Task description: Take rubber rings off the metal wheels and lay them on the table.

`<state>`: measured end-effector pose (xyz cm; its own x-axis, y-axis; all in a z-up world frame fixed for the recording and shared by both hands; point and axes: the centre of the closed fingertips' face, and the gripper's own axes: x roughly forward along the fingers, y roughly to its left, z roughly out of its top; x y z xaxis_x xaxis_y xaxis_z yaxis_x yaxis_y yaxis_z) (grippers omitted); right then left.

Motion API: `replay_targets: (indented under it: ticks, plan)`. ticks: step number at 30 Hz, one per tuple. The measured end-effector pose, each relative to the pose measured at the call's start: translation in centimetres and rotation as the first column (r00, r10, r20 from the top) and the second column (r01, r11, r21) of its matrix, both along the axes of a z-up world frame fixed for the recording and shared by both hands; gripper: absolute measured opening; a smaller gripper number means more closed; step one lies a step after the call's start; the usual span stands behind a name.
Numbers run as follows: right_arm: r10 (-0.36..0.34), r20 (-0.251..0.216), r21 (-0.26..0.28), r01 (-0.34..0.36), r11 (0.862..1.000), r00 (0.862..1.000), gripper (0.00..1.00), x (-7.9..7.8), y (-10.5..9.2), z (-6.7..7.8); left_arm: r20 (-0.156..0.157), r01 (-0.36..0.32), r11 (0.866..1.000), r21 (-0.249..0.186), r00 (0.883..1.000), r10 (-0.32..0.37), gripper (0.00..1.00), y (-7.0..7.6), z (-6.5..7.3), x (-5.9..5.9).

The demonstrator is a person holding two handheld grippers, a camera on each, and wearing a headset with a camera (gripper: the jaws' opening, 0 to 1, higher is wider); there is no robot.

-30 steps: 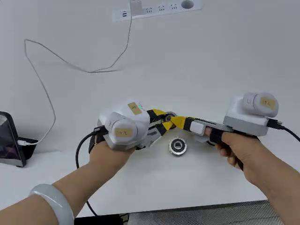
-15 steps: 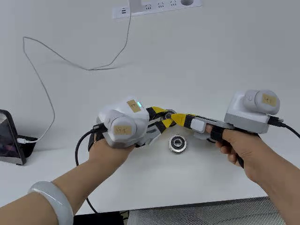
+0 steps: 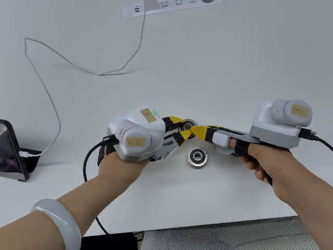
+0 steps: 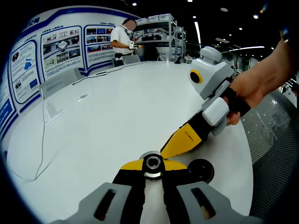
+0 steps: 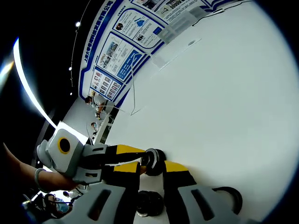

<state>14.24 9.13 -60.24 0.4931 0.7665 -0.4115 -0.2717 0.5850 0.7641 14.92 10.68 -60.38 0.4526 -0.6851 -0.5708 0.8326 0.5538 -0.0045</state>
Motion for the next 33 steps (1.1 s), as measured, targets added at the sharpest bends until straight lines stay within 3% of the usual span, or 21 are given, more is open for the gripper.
replay_targets:
  ticks: [33]
  plan:
    - [-0.007, -0.001, 0.020, 0.007, 1.000, 1.000, 0.24, 0.59, 0.44, 0.07, -0.002, -0.002, 1.000, 0.001, 1.000, 0.002, 0.13, 0.04, 0.01, -0.05]
